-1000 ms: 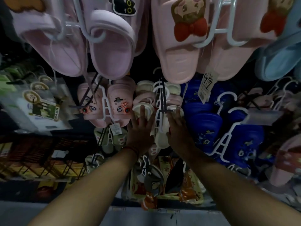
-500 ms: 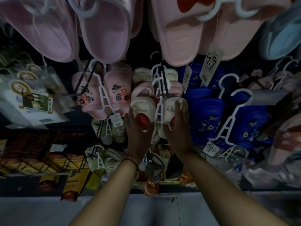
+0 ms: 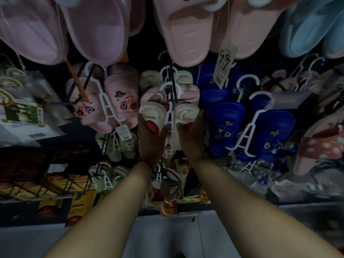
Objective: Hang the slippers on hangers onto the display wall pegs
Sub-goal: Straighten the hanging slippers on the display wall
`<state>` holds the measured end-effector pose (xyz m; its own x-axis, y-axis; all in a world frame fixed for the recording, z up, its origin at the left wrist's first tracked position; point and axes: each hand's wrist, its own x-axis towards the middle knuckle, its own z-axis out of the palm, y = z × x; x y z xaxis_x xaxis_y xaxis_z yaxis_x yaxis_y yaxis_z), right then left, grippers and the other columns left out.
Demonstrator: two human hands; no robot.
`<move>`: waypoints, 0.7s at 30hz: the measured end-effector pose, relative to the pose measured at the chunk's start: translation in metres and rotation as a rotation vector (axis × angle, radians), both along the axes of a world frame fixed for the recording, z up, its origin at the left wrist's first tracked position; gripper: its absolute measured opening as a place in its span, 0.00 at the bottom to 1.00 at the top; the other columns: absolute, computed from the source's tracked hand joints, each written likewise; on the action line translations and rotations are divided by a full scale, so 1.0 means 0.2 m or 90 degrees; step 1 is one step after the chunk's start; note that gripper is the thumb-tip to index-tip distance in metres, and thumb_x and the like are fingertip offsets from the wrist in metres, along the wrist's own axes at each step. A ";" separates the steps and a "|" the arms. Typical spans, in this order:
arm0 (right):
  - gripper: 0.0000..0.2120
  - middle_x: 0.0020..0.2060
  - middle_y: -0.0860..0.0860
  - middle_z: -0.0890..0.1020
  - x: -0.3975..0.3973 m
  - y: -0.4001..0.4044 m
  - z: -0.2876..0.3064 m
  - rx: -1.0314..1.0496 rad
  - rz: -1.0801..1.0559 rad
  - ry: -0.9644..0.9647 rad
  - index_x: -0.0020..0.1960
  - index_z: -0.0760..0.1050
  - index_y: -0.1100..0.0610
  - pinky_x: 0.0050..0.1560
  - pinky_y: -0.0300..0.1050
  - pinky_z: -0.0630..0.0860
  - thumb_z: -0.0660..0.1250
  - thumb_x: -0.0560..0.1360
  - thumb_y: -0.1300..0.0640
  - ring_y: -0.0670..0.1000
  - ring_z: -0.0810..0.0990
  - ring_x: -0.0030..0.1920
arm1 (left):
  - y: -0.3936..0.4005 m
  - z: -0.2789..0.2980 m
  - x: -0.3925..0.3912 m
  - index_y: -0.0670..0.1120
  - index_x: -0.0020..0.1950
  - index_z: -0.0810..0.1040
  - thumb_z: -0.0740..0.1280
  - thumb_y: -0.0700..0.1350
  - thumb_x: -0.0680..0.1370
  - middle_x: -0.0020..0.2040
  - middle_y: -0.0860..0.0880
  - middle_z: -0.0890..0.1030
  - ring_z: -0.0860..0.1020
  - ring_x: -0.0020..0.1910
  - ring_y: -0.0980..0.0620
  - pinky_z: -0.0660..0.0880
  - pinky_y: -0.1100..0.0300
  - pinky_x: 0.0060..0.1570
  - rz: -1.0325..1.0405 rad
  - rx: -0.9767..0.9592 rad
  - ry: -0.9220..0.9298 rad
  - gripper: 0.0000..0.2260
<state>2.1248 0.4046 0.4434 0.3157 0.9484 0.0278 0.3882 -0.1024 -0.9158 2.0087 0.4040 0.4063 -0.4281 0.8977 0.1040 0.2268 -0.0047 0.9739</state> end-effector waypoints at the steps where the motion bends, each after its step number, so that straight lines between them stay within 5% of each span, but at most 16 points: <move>1: 0.44 0.81 0.51 0.52 0.01 0.00 0.00 -0.005 0.006 -0.004 0.82 0.41 0.49 0.78 0.54 0.57 0.67 0.78 0.50 0.54 0.55 0.79 | -0.01 0.00 0.00 0.49 0.83 0.50 0.77 0.54 0.74 0.79 0.44 0.63 0.66 0.76 0.47 0.67 0.54 0.72 -0.008 -0.005 0.002 0.47; 7: 0.41 0.81 0.54 0.48 0.04 -0.05 0.05 0.008 0.066 -0.064 0.82 0.40 0.53 0.77 0.47 0.53 0.63 0.81 0.55 0.55 0.52 0.80 | -0.10 0.04 -0.04 0.50 0.83 0.44 0.74 0.55 0.76 0.81 0.44 0.58 0.64 0.77 0.45 0.67 0.52 0.72 -0.069 -0.054 0.092 0.48; 13: 0.39 0.81 0.54 0.41 0.04 -0.23 0.10 0.024 0.203 -0.344 0.82 0.41 0.52 0.79 0.57 0.50 0.63 0.81 0.48 0.57 0.43 0.81 | -0.36 0.11 -0.13 0.55 0.83 0.44 0.70 0.61 0.76 0.83 0.42 0.48 0.56 0.80 0.39 0.65 0.40 0.73 -0.131 -0.110 0.466 0.45; 19: 0.37 0.78 0.57 0.60 0.15 -0.50 0.14 0.050 0.255 -0.365 0.80 0.57 0.56 0.73 0.48 0.56 0.69 0.76 0.50 0.60 0.58 0.77 | -0.57 0.16 -0.19 0.56 0.83 0.49 0.61 0.67 0.76 0.83 0.41 0.49 0.54 0.79 0.35 0.58 0.37 0.75 -0.169 -0.093 0.667 0.40; 21: 0.38 0.80 0.55 0.55 0.21 -0.58 0.15 0.025 0.240 -0.392 0.81 0.53 0.52 0.76 0.52 0.55 0.67 0.77 0.49 0.60 0.54 0.78 | -0.63 0.17 -0.19 0.55 0.83 0.53 0.56 0.68 0.74 0.82 0.40 0.54 0.58 0.78 0.34 0.61 0.35 0.73 -0.179 -0.060 0.723 0.39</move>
